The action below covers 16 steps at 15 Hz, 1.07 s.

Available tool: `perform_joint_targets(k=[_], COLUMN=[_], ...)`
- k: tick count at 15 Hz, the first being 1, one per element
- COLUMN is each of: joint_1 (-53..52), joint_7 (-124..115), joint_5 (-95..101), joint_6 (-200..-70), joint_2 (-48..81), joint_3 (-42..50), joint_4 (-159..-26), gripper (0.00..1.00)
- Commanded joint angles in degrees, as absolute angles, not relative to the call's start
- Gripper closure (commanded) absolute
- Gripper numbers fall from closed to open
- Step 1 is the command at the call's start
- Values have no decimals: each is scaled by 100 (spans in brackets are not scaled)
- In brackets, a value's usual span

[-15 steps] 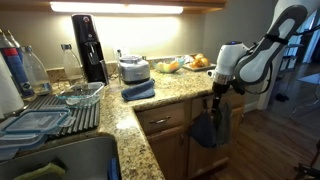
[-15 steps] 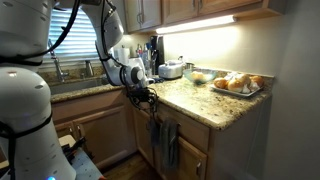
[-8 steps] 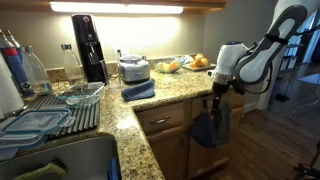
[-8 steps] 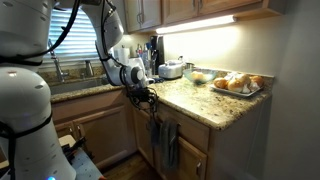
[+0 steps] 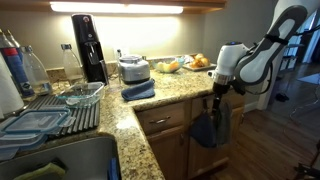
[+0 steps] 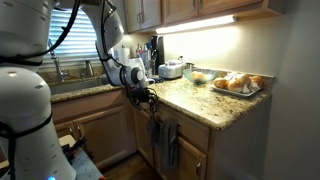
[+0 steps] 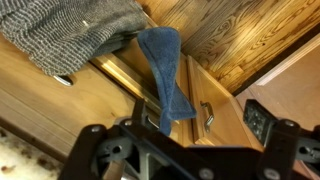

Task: Put the towel on the counter on the hook hanging on the top drawer

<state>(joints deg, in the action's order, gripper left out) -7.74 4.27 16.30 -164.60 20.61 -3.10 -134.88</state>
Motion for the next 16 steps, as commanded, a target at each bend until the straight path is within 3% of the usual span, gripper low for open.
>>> perform_joint_targets(k=[1,11,16], joint_1=[-870,-972,-1067], joint_7=[366,433,283], joint_5=[1681,1739,1953], joint_6=[-16510,-16448,-17481], joint_2=[2071,2166,2446], joint_3=[-150,-28,284], joint_4=[-13639,-13502,-13795], gripper=[0,0,0])
